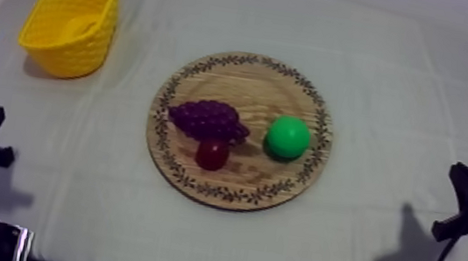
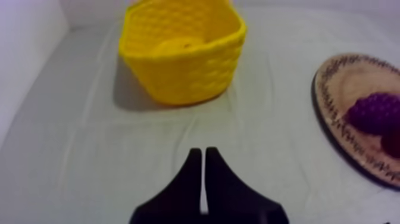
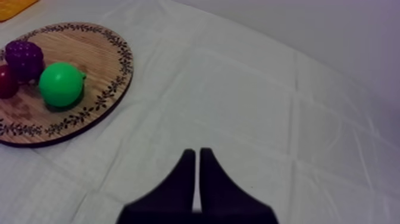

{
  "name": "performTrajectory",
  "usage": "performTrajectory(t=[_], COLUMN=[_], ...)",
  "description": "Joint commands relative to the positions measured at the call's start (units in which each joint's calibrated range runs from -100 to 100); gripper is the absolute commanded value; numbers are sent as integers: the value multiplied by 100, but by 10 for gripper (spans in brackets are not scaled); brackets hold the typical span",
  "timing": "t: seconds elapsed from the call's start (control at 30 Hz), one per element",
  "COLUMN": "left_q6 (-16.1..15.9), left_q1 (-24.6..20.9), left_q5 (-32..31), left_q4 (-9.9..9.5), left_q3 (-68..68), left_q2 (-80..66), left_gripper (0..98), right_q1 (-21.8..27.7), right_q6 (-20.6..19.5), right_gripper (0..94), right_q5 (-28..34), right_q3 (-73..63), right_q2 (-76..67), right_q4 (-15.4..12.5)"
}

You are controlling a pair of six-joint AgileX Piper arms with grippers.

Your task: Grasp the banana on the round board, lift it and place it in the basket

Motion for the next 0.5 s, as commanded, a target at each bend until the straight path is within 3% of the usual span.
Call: performTrajectory(t=[0.0,0.13,0.47], left_q6=[824,1253,989], left_q1=[15,32,37], left_q5=[-280,-513,-585], left_q4=[-9,-15,-17], left_q3=[79,154,177], left_q2=[-167,-210,-224], left_gripper=[1,1,1], right_q1=[1,1,1], right_q6=[11,11,13], right_gripper=[5,5,5], right_q5=[1,1,1], right_q3=[-3,-3,-3], right_q2=[-4,-4,-4], right_q4=[-1,-2,-2])
